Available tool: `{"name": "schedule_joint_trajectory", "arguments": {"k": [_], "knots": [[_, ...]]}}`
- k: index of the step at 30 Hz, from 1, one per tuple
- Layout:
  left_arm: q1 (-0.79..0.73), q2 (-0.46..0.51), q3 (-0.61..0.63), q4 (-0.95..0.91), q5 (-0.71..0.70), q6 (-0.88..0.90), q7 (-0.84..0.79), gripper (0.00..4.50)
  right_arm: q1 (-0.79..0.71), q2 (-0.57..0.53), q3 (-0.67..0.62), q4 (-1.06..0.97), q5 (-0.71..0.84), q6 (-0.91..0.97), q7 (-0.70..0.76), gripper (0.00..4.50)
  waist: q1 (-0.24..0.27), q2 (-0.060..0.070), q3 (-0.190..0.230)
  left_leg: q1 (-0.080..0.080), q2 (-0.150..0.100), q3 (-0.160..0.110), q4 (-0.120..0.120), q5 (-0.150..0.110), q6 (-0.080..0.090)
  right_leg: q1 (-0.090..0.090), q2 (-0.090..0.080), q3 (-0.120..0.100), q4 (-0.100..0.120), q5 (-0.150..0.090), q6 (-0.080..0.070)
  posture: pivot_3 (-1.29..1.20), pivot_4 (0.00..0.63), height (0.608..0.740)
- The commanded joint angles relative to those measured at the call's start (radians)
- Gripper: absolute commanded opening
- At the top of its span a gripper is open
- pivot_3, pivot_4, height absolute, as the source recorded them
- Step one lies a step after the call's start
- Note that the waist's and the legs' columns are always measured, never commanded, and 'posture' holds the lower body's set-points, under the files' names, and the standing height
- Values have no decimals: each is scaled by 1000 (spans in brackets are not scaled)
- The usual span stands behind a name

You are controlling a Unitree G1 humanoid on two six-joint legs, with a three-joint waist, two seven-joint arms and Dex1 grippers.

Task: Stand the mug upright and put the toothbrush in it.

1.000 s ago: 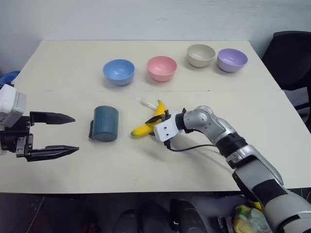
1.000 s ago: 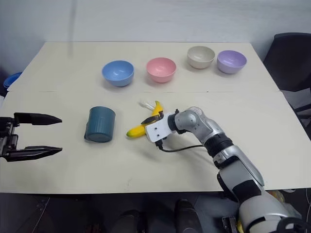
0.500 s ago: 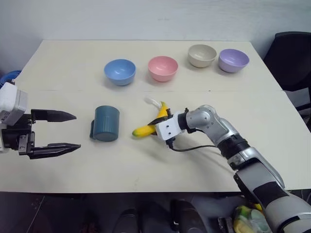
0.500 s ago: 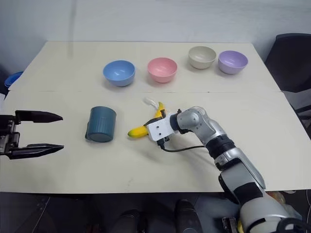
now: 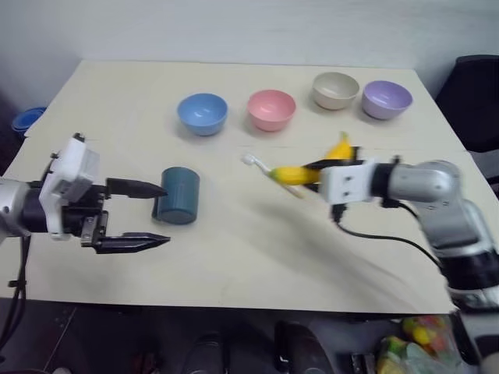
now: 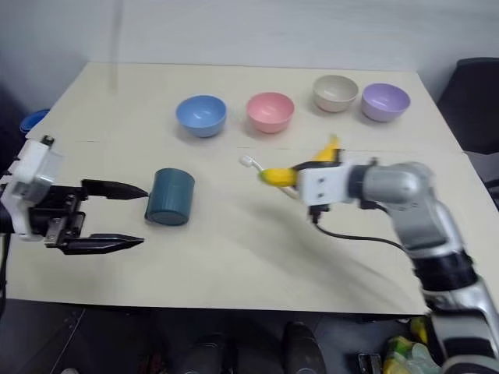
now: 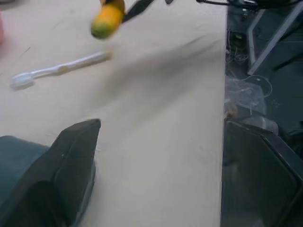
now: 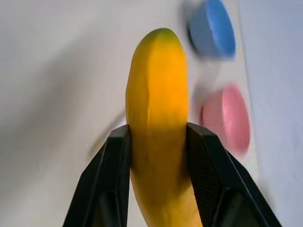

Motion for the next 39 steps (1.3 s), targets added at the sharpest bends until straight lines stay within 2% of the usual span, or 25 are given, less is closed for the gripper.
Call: {"name": "schedule_joint_trajectory", "arguments": {"k": [1, 5, 11, 12, 15, 19, 24, 27, 30, 32, 34, 37, 39], "knots": [[-57, -31, -62, -39, -27, -2, 10, 4500, 143, -51, -219, -22, 62, 177, -46, 1349, 6, 0, 0, 0, -1, 1, 1, 0, 1, 0, 0, 1, 0, 0, 0, 0, 150, 740], [-156, -77, -145, -16, -10, -8, 17, 4500, 299, -77, -296, 5, 56, 172, -98, 1349, 1, 0, 0, 2, -2, 4, 1, 2, 3, 0, 0, 4, 1, 1, 2, 0, 150, 740], [-259, -114, -212, 23, 11, -11, 8, 4500, 362, -38, -284, 108, 79, 168, -175, 1349, -15, 0, 0, 9, -3, 10, -2, 2, 2, 1, 4, 10, 2, 3, 2, 0, 150, 740], [-263, -114, -216, 27, 16, -13, 5, 4500, 366, -32, -281, 115, 90, 175, -179, 2057, -16, 0, 0, 9, -2, 10, -2, 2, 2, 1, 4, 10, 2, 3, 2, 0, 150, 740], [-264, -111, -224, 39, 30, -24, -4, 4500, 383, -27, -275, 120, 110, 180, -188, 2945, -16, 0, 0, 9, -1, 10, -2, 2, 2, 1, 4, 11, 1, 3, 2, 0, 150, 740], [-258, -104, -217, 62, 55, -38, -9, 4500, 356, -54, -307, 89, 151, 227, -198, 4369, -8, 0, 0, 9, -1, 10, -2, 2, 2, 1, 3, 12, 1, 3, 2, 0, 150, 740], [-224, -84, -173, 65, 66, -39, 5, 4500, 227, -72, -299, -66, 273, 389, -186, 4442, -8, 1, 0, 9, 0, 11, -2, 2, 2, 1, 3, 12, 1, 3, 2, 0, 150, 740], [-174, -54, -114, 59, 62, -28, 12, 4500, 97, 6, -218, -181, 402, 573, -216, 4442, -15, 1, 1, 9, 1, 11, -2, 2, 2, 1, 4, 12, 2, 3, 2, 0, 150, 740], [-134, -29, -70, 56, 65, -25, 19, 4500, 21, 78, -114, -217, 452, 676, -248, 4442, -13, 0, 0, 9, 3, 8, -3, 2, 0, 1, 6, 11, 1, 2, 1, 0, 150, 740], [-100, -10, -23, 61, 72, -16, 39, 4500, -30, 136, -11, -199, 436, 672, -269, 4442, -11, 0, 0, 9, 2, 8, -3, 1, 1, 1, 5, 11, 1, 2, 0, 0, 150, 740], [-53, 9, 45, 78, 64, 29, 75, 4500, -51, 147, 57, -211, 435, 646, -243, 4442, -7, 1, 1, 7, 0, 9, -2, 1, 1, 0, 3, 11, 1, 2, 0, 0, 150, 740], [30, 33, 129, 125, 86, 104, 135, 4500, -63, 135, 65, -270, 504, 620, -171, 4442, -1, 1, 1, 2, -1, 7, -1, 1, 3, -3, 2, 9, 0, 2, 1, 0, 150, 740], [79, 36, 168, 171, 136, 156, 228, 4500, -59, 92, 28, -341, 622, 620, -49, 4442, -1, 1, 1, 0, -2, 6, -1, 0, 4, -4, 0, 6, 0, 2, 1, 0, 150, 740]]}}
